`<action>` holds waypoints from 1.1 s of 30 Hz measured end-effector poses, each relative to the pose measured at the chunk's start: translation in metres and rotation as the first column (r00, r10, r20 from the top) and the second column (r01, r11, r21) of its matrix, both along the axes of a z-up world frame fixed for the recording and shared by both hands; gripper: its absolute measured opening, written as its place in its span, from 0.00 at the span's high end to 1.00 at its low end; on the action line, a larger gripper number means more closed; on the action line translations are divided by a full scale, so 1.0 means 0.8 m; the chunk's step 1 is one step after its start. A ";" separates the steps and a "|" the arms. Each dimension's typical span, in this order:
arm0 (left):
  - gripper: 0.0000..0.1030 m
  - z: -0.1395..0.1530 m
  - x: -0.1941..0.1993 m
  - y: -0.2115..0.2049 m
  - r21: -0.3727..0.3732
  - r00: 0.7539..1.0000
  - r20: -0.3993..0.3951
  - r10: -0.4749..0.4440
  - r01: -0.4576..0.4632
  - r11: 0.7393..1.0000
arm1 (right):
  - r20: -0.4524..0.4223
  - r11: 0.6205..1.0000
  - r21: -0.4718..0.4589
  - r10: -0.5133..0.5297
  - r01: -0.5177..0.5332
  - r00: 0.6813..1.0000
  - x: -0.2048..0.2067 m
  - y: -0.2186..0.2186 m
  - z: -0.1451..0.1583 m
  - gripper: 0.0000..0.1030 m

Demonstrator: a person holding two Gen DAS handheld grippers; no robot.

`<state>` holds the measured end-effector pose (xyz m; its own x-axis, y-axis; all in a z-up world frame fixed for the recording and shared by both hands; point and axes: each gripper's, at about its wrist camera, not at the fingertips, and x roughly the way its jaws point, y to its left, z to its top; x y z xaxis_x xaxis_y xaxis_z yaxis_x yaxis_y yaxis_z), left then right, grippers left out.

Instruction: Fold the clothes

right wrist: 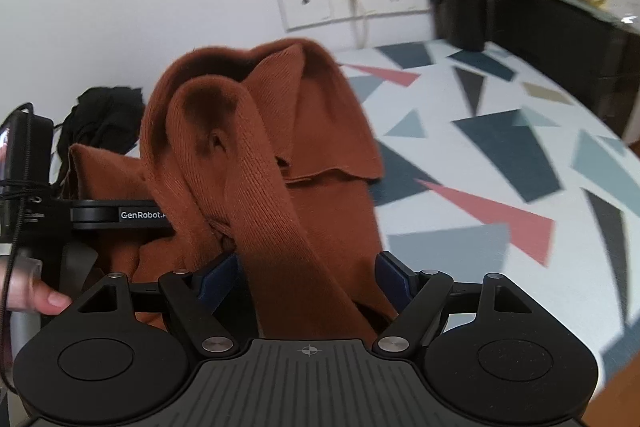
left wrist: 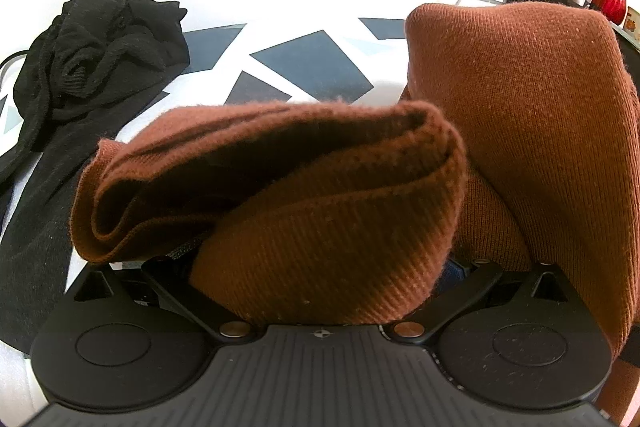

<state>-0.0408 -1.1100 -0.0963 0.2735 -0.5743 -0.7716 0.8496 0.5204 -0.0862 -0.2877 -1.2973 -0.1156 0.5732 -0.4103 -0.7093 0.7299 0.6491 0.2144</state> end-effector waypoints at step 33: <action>0.00 0.003 0.005 0.072 -0.041 0.997 -0.023 0.074 -0.074 0.996 | -0.016 0.999 -0.001 -0.036 0.036 0.999 -0.078 -0.207 0.031 0.90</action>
